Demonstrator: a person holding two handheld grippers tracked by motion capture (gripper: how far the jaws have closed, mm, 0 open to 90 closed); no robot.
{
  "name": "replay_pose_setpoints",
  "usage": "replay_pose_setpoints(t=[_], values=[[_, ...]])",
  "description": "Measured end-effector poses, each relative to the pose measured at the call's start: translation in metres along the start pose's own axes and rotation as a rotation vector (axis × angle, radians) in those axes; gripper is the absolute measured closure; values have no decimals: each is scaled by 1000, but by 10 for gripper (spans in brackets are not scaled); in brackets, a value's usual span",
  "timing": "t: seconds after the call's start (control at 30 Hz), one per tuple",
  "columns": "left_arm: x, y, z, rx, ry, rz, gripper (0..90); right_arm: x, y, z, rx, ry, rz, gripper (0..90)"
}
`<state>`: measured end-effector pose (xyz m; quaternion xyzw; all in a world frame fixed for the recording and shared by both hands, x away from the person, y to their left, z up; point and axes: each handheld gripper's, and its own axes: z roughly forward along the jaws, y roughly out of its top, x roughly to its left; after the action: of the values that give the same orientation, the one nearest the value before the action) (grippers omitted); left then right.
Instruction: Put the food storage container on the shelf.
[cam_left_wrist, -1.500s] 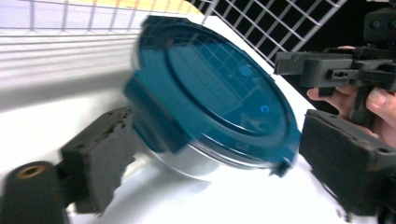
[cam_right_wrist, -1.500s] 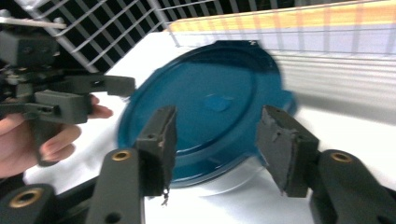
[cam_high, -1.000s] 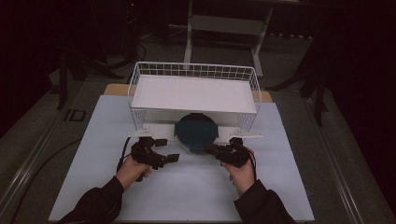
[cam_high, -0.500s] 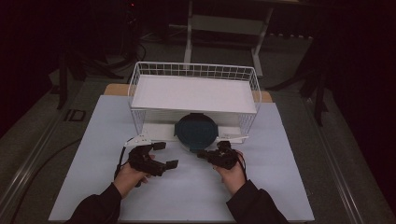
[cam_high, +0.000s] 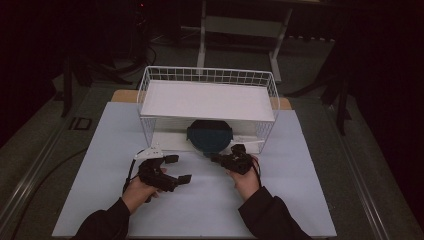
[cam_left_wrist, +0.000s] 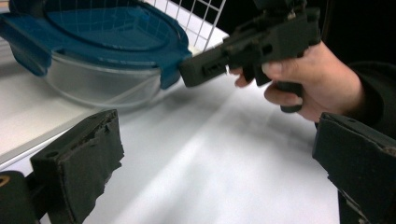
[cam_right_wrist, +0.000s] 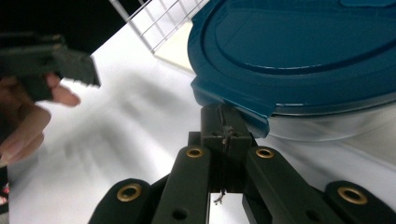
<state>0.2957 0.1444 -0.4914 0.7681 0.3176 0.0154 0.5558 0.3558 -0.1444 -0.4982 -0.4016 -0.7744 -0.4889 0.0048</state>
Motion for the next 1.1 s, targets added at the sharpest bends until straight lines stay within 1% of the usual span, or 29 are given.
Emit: replay_pose_setpoints(t=[0.1,0.2,0.37,0.47,0.6,0.67,0.73,0.8,0.83,0.87,0.93,0.97,1.03,1.1], values=[[1,-2,0,16,-9,-3,18,-4,4,3,-6,-13,4,899],[0,-3,1,26,-12,3,18,-7,8,6,-10,-21,11,898],[1,-4,1,23,-14,-1,18,-11,14,12,-18,-34,20,898],[1,-4,1,22,-8,4,18,-12,18,15,-18,-40,16,899],[1,-4,0,15,-6,0,18,-16,22,18,-23,-56,8,899],[1,-4,0,16,-6,0,18,-18,23,19,-24,-43,19,899],[2,-4,0,20,-5,3,18,-16,23,20,-25,-51,3,898],[2,-4,0,19,-7,4,18,-16,23,20,-25,-53,11,896],[1,-4,0,17,-8,4,18,-15,22,19,-26,-45,16,877],[1,-3,0,15,-9,5,18,-13,21,18,-27,-37,18,837],[1,-2,1,19,-11,2,18,-10,19,16,-20,-21,-1,770],[1,-2,2,22,-10,6,18,-8,18,15,-15,-17,-4,721],[0,-1,2,28,-11,8,18,-5,15,11,-23,-5,-2,644],[-1,1,2,32,-15,14,18,0,14,6,-32,2,-18,538]])
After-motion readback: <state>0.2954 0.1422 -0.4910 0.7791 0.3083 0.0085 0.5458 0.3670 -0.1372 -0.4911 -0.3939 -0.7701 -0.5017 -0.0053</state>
